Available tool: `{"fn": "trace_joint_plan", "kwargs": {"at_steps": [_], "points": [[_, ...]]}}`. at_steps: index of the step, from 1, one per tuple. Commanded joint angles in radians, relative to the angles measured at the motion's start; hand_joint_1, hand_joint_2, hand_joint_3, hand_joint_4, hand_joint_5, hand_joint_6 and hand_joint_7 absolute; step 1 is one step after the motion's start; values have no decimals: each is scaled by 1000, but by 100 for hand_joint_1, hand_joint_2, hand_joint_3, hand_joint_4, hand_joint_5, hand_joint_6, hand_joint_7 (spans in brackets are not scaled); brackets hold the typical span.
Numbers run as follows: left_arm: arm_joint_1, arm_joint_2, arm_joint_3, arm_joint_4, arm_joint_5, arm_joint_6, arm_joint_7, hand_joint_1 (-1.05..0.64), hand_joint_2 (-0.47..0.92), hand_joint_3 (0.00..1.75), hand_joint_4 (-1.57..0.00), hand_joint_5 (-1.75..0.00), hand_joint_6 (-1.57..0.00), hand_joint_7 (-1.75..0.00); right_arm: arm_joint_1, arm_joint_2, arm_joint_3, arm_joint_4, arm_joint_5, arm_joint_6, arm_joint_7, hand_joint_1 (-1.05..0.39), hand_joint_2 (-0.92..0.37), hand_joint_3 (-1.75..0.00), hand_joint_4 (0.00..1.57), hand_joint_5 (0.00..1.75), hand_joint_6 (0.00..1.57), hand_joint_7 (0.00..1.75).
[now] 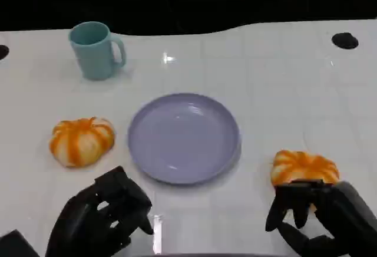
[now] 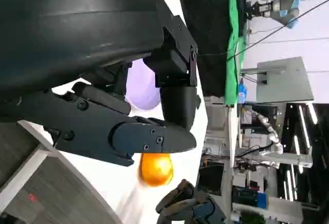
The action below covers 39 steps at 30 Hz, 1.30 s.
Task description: Grasp the bread from the table and place it into the plate.
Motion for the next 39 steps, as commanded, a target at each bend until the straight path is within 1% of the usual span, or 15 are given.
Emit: {"fn": "trace_joint_plan", "kwargs": {"at_steps": [1, 6, 13, 24, 26, 27, 30, 31, 32, 34, 35, 36, 37, 38, 39], "points": [[-1, 10, 8, -5, -8, 5, -1, -58, 92, 31, -63, -175, -59, -145, -1, -21, -5, 4, 9, -3, 0, -10, -19, -139, 91, 164, 90, 121], [-1, 9, 7, -4, -4, -2, -1, -57, 92, 31, -62, -175, -59, -145, -2, -20, -4, 6, 12, -5, 1, -9, -19, -139, 92, 163, 90, 120], [-1, 9, 7, -6, -1, 2, 4, -58, 92, 31, -62, -175, -59, -144, 1, -19, -4, -2, 15, 4, 9, -10, -22, -136, 89, 168, 89, 121], [-3, 10, 8, -2, -4, 1, -1, -57, 92, 32, -62, -175, -59, -144, 0, -18, -6, -3, 14, 6, 7, -10, -23, -134, 89, 168, 88, 119], [-1, 9, 9, -3, -2, 1, 2, -58, 92, 32, -62, -175, -59, -144, 2, -21, -8, -12, 9, 13, 10, -9, -24, -129, 88, 167, 89, 109], [-1, 10, 9, -2, -2, 0, 2, -58, 92, 32, -62, -175, -59, -144, 4, -24, -9, -22, 8, 21, 16, -9, -26, -125, 87, 161, 90, 102], [-1, 12, 12, -2, -2, 0, 2, -58, 92, 31, -62, -175, -59, -144, 15, -30, -15, -71, 6, 64, 37, -11, -35, -107, 87, 133, 93, 75], [-1, 13, 12, -2, -1, 1, 3, -58, 92, 31, -62, -175, -59, -144, 19, -30, -18, -93, 6, 85, 46, -13, -37, -102, 86, 128, 94, 69], [0, 14, 13, -4, -4, 4, 2, -59, 92, 31, -62, -175, -59, -144, 25, -32, -22, -121, 3, 109, 56, -14, -39, -99, 84, 127, 94, 64], [-1, 16, 15, -3, -10, 8, -2, -58, 92, 31, -62, -175, -59, -144, 35, -43, -32, -188, -16, 168, 81, -18, -44, -89, 76, 129, 92, 52], [-2, 16, 16, -1, -11, 7, -4, -57, 92, 31, -61, -175, -59, -144, 39, -51, -37, -222, -32, 198, 93, -19, -48, -80, 73, 125, 90, 45], [-2, 16, 17, 1, -11, 6, -4, -57, 92, 31, -61, -175, -59, -144, 42, -61, -42, -255, -50, 228, 107, -23, -54, -67, 69, 115, 87, 36], [-3, 17, 18, 2, -11, 7, -4, -57, 92, 31, -62, -175, -59, -144, 45, -71, -47, -283, -67, 255, 122, -25, -60, -56, 69, 104, 87, 29], [-3, 17, 18, 2, -12, 8, -4, -57, 92, 31, -62, -175, -59, -144, 47, -80, -49, -304, -79, 278, 134, -27, -68, -40, 69, 88, 86, 19], [-3, 17, 19, 2, -12, 9, -4, -58, 92, 31, -62, -175, -59, -144, 49, -84, -50, -318, -86, 294, 143, -29, -73, -32, 70, 79, 85, 15]]}}
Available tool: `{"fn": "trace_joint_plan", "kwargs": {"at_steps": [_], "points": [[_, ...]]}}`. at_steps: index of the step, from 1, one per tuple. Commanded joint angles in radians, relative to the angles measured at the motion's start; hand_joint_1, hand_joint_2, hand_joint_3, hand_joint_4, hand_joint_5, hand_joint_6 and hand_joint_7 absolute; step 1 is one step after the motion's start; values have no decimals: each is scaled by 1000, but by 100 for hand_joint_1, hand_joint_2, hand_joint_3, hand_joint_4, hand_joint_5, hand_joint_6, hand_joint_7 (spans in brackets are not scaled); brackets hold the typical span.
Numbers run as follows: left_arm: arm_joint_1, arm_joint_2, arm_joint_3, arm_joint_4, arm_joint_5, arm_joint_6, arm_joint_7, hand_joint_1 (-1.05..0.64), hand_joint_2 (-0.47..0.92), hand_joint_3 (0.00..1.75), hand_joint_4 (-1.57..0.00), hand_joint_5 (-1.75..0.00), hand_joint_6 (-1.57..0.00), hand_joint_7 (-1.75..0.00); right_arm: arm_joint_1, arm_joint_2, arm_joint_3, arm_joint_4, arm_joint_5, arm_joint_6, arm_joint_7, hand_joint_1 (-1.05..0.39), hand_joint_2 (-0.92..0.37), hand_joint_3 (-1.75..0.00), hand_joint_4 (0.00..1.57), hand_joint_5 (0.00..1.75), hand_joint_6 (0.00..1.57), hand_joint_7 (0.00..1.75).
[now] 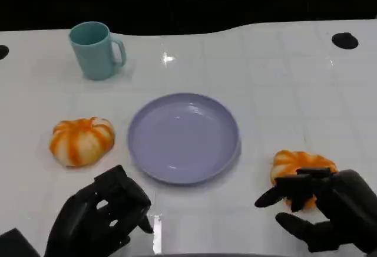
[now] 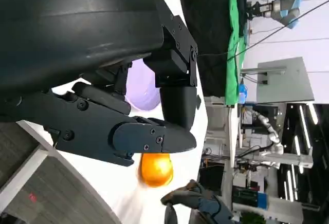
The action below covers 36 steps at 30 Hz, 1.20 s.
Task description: Grasp the bread from the table and place it into the plate.
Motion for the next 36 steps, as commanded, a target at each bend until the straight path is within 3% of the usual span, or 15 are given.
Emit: {"fn": "trace_joint_plan", "kwargs": {"at_steps": [1, 3, 6, 12, 17, 26, 36], "points": [[4, 14, 13, -1, -11, 6, -3, -58, 92, 31, -62, -175, -59, -144, 15, -56, -25, -102, -49, 99, 61, -29, -76, -26, 71, 74, 86, 12], [6, 12, 13, -5, -11, 6, -2, -57, 92, 31, -62, -175, -59, -143, 18, -85, -32, -157, -80, 149, 101, -33, -83, -11, 68, 48, 79, 4], [5, 12, 14, -6, -8, 8, 0, -57, 92, 31, -62, -175, -59, -143, 24, -126, -31, -235, -171, 212, 145, -39, -86, -3, 63, 28, 70, 0], [4, 12, 12, -4, 1, 6, 4, -58, 92, 31, -62, -175, -58, -143, 43, -157, -15, -348, -333, 323, 208, -48, -87, -1, 45, 13, 51, 0], [4, 11, 11, -11, -1, 17, 7, -59, 92, 31, -61, -175, -59, -142, 49, -146, 7, -404, -421, 403, 270, -51, -85, 0, 35, 7, 35, 0], [2, 8, 10, -14, 0, 23, 8, -59, 92, 29, -61, -175, -60, -141, 6, -113, 66, -346, -517, 500, 262, -58, -82, 0, 30, 4, 28, 0], [-2, 3, 11, -7, 2, 20, 9, -58, 92, 30, -61, -175, -60, -141, -108, -94, 144, -135, -555, 557, 203, -58, -82, 0, 33, 6, 28, 1]]}}
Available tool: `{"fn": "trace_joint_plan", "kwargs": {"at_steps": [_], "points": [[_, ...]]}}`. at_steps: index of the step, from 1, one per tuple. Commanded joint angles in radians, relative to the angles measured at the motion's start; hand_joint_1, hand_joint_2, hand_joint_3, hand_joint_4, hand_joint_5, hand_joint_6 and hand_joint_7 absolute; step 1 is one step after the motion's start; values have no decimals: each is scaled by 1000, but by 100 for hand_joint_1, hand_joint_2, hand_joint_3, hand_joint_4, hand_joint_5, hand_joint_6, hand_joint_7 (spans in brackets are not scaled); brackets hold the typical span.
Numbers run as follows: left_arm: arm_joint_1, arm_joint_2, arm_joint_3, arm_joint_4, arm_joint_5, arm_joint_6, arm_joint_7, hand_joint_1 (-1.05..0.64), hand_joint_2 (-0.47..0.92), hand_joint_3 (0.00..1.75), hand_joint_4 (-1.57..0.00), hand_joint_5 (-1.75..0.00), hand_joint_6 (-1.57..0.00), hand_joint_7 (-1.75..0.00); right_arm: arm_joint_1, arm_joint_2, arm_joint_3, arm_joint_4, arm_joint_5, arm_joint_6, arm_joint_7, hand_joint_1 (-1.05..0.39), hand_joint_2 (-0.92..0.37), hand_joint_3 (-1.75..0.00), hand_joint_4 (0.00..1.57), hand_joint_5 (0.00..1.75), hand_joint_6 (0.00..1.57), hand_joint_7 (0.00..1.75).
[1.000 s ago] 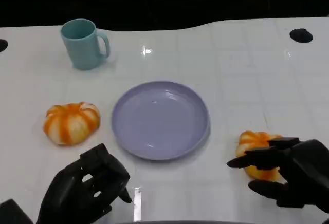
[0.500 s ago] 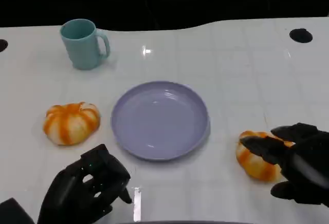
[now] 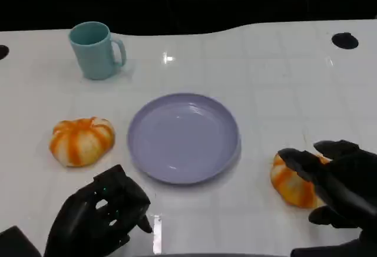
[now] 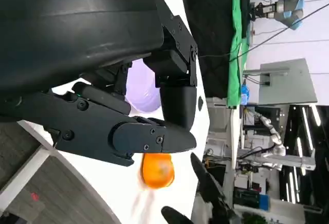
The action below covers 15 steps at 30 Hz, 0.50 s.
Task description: Grasp the bread from the table and place it into the plate.
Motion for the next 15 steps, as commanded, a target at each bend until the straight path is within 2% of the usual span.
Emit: {"fn": "trace_joint_plan", "kwargs": {"at_steps": [1, 7, 15], "points": [[1, 5, 5, -2, 0, -3, 8, -58, 92, 30, -61, -175, -60, -140, -55, 11, 35, 103, -16, 28, -52, -58, -83, 0, 33, 6, 28, 1], [3, 5, 4, -5, 9, -12, 11, -58, 92, 31, -61, -175, -60, -140, -131, 21, 98, 248, -44, 77, -72, -60, -87, -1, 34, 6, 28, 1], [8, 2, 1, -16, 9, -4, 14, -59, 92, 31, -61, -175, -59, -141, -209, 40, 172, 405, -15, 94, -92, -64, -92, -3, 38, 6, 34, 2]]}}
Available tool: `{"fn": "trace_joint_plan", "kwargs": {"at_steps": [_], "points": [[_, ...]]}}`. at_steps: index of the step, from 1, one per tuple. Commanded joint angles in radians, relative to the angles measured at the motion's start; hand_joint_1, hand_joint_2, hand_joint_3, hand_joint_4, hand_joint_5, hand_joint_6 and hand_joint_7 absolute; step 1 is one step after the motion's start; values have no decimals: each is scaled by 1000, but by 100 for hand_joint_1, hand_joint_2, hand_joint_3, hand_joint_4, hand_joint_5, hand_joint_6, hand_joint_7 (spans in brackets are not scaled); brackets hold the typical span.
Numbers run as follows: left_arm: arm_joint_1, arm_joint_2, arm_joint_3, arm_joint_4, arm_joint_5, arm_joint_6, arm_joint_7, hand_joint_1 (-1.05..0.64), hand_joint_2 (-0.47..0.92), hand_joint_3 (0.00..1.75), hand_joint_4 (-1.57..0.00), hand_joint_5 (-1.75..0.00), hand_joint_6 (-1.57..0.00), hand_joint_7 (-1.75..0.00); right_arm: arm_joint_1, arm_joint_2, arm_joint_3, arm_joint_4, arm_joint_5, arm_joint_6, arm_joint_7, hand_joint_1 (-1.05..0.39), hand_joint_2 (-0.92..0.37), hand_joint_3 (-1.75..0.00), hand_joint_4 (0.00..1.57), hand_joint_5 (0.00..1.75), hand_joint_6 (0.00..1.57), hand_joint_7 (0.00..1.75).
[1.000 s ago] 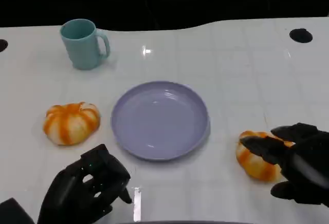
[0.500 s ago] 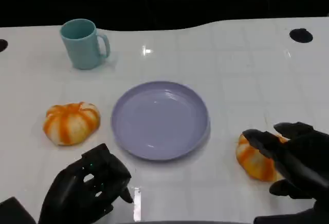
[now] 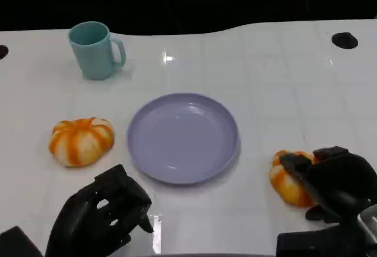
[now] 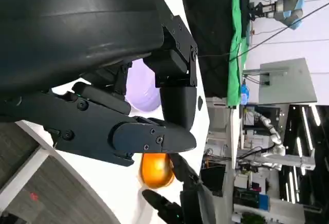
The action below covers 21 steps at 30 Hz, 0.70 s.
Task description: Grasp the bread from the table and place it into the plate.
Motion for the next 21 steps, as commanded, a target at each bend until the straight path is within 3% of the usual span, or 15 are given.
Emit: {"fn": "trace_joint_plan", "kwargs": {"at_steps": [1, 4, 6, 7, 8, 9, 10, 11, 13, 14, 16, 21], "points": [[8, 6, 3, -14, 4, -3, 12, -59, 92, 31, -61, -175, -59, -141, -41, 10, 30, 80, 24, 11, -14, -64, -92, -5, 40, 7, 36, 3], [9, 5, 2, -16, 12, -6, 19, -59, 92, 31, -61, -175, -59, -141, -72, 27, 44, 150, 48, 3, -76, -59, -92, -10, 54, 12, 50, 7], [10, 5, 0, -21, 10, 0, 20, -59, 92, 31, -61, -175, -59, -141, -93, 55, 12, 237, 136, -80, -225, -45, -90, -6, 79, 27, 71, 11], [12, 5, -1, -24, 10, 2, 22, -60, 92, 31, -61, -175, -59, -141, -108, 65, -4, 288, 184, -137, -302, -32, -89, -3, 87, 65, 89, 12], [13, 5, -2, -27, 11, 3, 24, -59, 92, 31, -60, -175, -59, -141, -123, 70, -11, 335, 217, -182, -364, -19, -90, -3, 87, 121, 108, 18], [14, 5, -2, -28, 12, 2, 25, -59, 92, 31, -60, -175, -59, -141, -140, 68, -9, 377, 231, -218, -418, -15, -91, -3, 85, 147, 112, 29], [13, 5, -3, -27, 9, 1, 22, -59, 92, 31, -60, -175, -59, -142, -162, 65, 0, 424, 232, -249, -477, -12, -91, -4, 87, 161, 108, 57], [13, 6, -3, -26, 7, -1, 19, -59, 92, 31, -60, -175, -59, -142, -180, 63, 8, 463, 231, -273, -522, -10, -91, -6, 90, 169, 96, 102], [14, 7, -3, -27, 7, -2, 18, -59, 92, 31, -60, -175, -59, -142, -213, 63, 19, 525, 231, -302, -582, -10, -90, -13, 90, 173, 85, 135], [14, 7, -4, -28, 5, 0, 17, -58, 92, 32, -60, -175, -59, -142, -229, 63, 26, 553, 229, -311, -605, -11, -80, -34, 90, 174, 80, 147], [15, 7, -4, -30, 4, 2, 17, -57, 92, 32, -60, -175, -59, -142, -257, 63, 36, 606, 230, -337, -660, -12, -59, -76, 89, 175, 74, 162], [16, 5, -4, -30, 5, -2, 18, -57, 92, 32, -60, -175, -59, -143, -298, 70, 46, 678, 245, -385, -767, -14, -46, -105, 96, 175, 78, 164]]}}
